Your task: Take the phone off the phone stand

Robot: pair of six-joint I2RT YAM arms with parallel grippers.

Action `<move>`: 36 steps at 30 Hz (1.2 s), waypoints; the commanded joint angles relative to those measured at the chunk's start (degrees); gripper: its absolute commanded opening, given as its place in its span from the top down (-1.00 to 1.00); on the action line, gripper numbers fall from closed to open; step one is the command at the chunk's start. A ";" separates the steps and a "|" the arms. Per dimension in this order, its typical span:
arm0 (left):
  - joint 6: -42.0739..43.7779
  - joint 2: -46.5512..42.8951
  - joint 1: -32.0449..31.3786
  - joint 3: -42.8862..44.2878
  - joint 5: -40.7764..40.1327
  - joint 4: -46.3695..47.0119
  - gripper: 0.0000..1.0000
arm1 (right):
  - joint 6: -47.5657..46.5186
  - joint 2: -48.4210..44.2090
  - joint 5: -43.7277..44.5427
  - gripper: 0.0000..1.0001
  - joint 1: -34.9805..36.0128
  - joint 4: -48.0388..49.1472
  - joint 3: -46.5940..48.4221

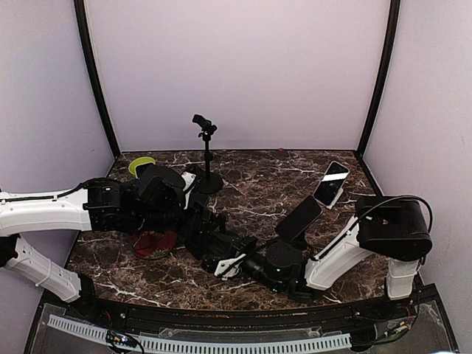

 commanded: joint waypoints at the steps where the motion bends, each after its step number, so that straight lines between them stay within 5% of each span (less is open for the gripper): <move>1: -0.24 -0.18 -0.14 0.56 -3.13 -0.99 -0.72 | -0.20 -0.47 0.78 1.00 0.64 7.95 -0.68; 36: 13.33 -1.48 3.55 0.34 -7.94 -2.47 -0.28 | 0.13 -0.93 -0.80 1.00 1.04 11.56 -4.31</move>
